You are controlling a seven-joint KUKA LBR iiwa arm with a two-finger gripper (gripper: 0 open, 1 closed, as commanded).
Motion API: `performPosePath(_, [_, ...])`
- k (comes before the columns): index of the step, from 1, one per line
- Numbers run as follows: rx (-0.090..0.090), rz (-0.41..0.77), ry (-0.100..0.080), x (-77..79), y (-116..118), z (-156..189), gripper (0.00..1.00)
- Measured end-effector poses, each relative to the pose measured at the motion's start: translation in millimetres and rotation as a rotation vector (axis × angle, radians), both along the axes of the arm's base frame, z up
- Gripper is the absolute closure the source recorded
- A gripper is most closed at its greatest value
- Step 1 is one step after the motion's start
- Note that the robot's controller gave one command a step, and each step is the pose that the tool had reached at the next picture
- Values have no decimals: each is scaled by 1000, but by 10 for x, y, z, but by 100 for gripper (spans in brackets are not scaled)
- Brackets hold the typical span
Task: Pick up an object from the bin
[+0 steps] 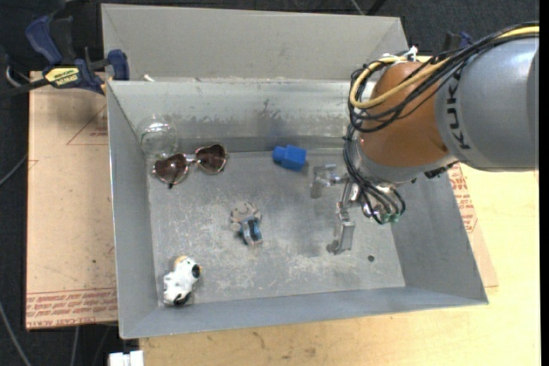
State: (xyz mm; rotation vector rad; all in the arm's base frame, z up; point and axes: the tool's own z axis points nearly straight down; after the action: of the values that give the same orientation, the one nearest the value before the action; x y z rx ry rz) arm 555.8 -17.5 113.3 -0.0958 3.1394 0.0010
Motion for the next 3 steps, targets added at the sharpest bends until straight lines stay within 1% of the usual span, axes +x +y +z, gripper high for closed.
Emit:
performPosePath(1, [1,-285,0,-18,-75,-158,0])
performPosePath(2, [0,-399,3,-129,-132,8,0])
performPosePath(3, [1,-632,-3,162,-128,-3,0])
